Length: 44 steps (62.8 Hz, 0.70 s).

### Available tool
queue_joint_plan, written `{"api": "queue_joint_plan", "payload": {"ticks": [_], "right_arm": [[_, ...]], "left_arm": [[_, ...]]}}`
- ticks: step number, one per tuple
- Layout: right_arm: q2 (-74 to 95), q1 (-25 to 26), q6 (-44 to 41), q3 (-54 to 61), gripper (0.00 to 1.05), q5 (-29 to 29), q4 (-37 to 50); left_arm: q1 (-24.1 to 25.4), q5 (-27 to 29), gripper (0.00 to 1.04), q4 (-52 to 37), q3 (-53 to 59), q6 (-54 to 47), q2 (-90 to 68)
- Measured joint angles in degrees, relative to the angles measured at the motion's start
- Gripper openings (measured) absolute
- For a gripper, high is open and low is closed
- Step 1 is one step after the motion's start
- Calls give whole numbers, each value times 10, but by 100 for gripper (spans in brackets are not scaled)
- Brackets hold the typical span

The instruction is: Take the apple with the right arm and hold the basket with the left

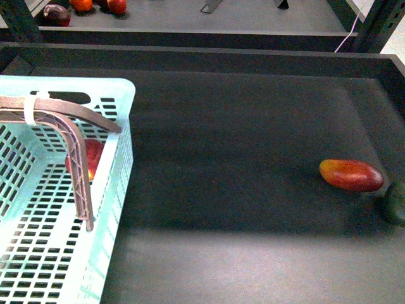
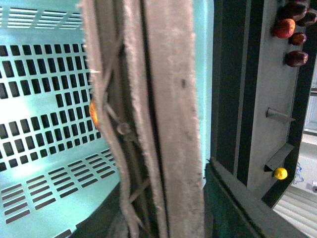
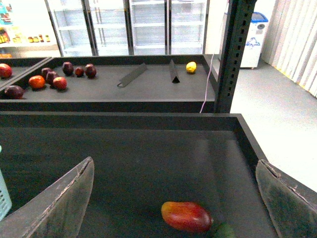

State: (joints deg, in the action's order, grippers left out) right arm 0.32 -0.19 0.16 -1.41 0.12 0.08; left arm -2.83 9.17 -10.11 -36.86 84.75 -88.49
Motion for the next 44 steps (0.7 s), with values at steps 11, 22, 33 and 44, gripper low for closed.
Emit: {"api": "queue_joint_plan", "payload": {"ticks": [11,22,33,44], "right_arm": [[0,0,0,0,96,0,0],[0,0,0,0,96,0,0],[0,0,0,0,96,0,0],[0,0,0,0,96,0,0]], "left_arm": [[-3,9,79,30,2,1,44],[-3,14,97,83,28,13,146],[-3,15,97,83,29,15,163],[-2,9,97,76,32,3,161]]}}
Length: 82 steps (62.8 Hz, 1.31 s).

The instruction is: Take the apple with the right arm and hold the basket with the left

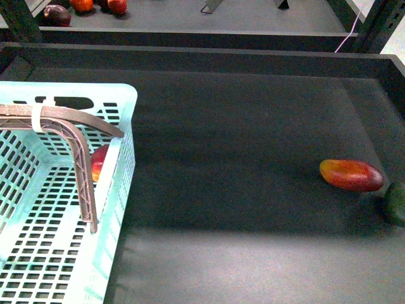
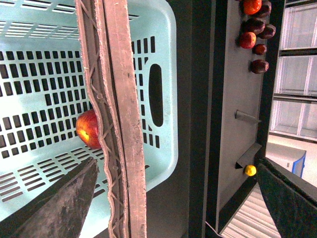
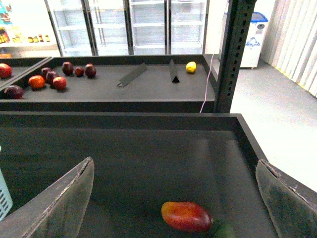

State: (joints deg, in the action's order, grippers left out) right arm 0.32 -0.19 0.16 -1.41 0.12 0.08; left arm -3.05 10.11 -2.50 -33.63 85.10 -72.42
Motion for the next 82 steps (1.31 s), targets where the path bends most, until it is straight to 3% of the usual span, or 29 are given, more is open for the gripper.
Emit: {"api": "queue_joint_plan", "payload": {"ticks": [1,4,10,13,17,21,31,36,82], "right_arm": [[0,0,0,0,96,0,0],[0,0,0,0,96,0,0],[0,0,0,0,96,0,0],[0,0,0,0,96,0,0],[0,0,0,0,96,0,0],[0,0,0,0,96,0,0],[0,0,0,0,96,0,0],[0,0,0,0,96,0,0],[0,0,0,0,96,0,0]], "left_arm": [[3,-8,96,-16,5,-16,-2],[19,-75,85,-199,67,-137,-14],[27,-100,67,-440,166,-423,-9],[28,-100,58,-503,188,-552,10],[28,-101,46,-523,204,-697,44],[28,-101,33,-518,223,-769,71],[28,-101,3,-485,263,-828,132],[29,-101,3,-509,289,-837,145],[29,-101,3,-224,327,-845,473]]}}
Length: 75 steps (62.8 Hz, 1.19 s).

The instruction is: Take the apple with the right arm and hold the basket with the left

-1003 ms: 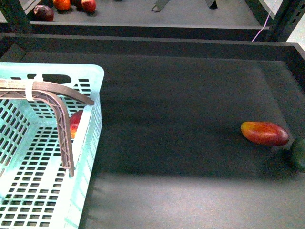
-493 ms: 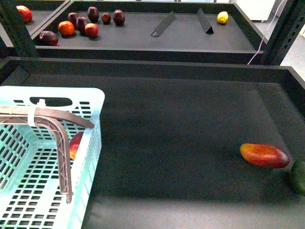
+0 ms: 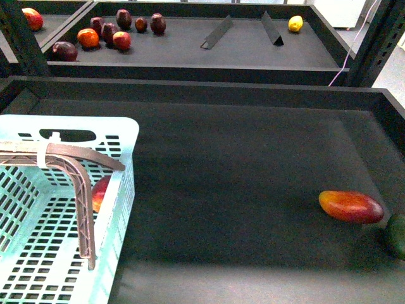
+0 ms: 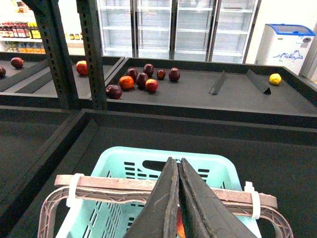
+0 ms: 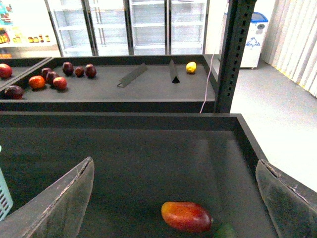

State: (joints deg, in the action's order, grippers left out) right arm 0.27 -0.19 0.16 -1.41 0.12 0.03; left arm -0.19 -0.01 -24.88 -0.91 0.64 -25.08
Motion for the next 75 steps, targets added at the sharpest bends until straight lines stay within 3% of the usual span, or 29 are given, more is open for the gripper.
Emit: {"api": "queue_joint_plan", "payload": {"ticks": [40,47,75], "right_arm": [[0,0,0,0,96,0,0],[0,0,0,0,96,0,0],[0,0,0,0,96,0,0]], "left_arm": [[0,0,3,149,0,0,151],[0,0,3,243,0,0,233],[0,0,5,248,0,0,247]]}}
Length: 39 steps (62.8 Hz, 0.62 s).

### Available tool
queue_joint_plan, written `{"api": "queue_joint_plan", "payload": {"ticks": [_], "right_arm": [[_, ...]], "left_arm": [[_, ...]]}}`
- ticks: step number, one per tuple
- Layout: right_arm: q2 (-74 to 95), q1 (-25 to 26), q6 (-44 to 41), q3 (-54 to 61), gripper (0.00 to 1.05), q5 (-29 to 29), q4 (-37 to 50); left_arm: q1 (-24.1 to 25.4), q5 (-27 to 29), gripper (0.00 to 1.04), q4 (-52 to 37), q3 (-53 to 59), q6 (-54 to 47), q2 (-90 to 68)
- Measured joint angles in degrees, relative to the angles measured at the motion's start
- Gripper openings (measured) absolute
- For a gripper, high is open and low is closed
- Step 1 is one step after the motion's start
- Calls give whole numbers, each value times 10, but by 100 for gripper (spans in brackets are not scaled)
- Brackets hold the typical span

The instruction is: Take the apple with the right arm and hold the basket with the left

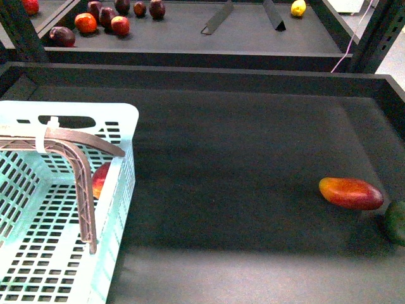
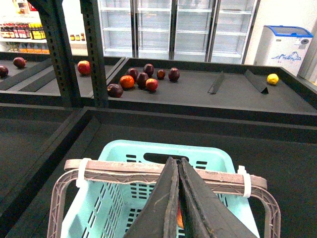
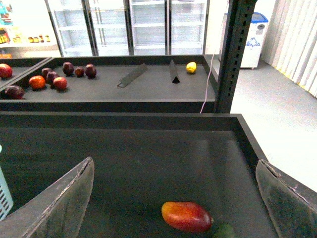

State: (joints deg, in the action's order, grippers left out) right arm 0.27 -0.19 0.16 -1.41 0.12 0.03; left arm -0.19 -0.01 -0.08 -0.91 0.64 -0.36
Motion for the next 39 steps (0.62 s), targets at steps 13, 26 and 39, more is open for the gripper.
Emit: {"api": "queue_joint_plan", "payload": {"ticks": [13,26,39], "right_arm": [[0,0,0,0,96,0,0],[0,0,0,0,96,0,0],[0,0,0,0,96,0,0]], "left_arm": [[0,0,48,0,0,0,0],[0,0,97,0,0,0,0],[0,0,97,0,0,-2,0]]}}
